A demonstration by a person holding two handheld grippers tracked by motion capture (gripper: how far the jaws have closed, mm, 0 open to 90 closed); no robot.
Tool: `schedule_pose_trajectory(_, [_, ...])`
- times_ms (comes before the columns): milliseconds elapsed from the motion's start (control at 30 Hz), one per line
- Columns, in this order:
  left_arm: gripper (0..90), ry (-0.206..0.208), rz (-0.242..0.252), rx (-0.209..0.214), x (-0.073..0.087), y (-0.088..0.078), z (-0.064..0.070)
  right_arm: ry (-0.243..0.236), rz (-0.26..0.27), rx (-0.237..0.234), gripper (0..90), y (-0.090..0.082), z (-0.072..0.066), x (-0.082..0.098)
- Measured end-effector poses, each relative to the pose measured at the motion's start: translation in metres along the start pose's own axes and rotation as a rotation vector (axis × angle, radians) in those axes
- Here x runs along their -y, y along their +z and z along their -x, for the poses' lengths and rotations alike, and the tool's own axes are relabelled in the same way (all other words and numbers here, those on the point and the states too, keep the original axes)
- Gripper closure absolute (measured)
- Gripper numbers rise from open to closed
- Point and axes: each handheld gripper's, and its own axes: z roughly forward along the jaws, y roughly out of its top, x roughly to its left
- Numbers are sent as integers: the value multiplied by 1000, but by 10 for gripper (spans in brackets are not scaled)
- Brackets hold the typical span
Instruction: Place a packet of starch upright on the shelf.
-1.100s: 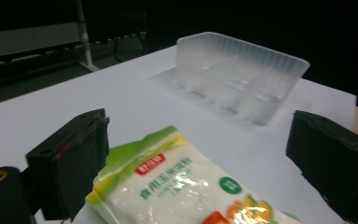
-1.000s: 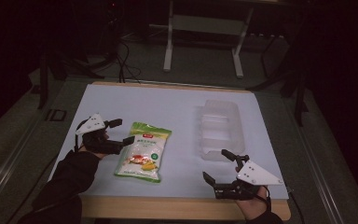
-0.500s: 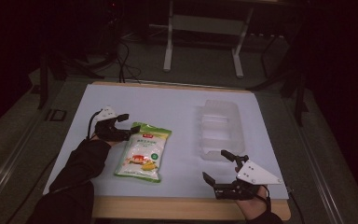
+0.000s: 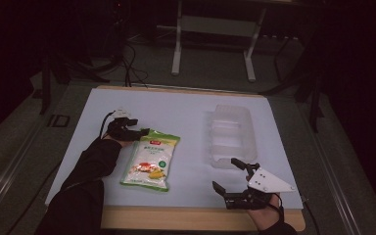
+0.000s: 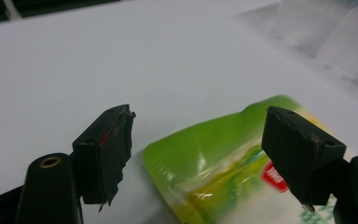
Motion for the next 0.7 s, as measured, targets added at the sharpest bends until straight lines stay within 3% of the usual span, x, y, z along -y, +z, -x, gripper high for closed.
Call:
schedule_pose_trajectory(200, [279, -40, -50, -13, 8, 7, -9, 0, -1, -2, 96, 0, 0, 0])
schedule_pose_trajectory(600, [319, -35, -127, -14, 12, 22, -11, 5, -10, -11, 96, 2, -1, 1])
schedule_pose_trajectory(700, [334, -15, -143, -29, 11, 23, -9, 3, -9, -12, 96, 2, -1, 1])
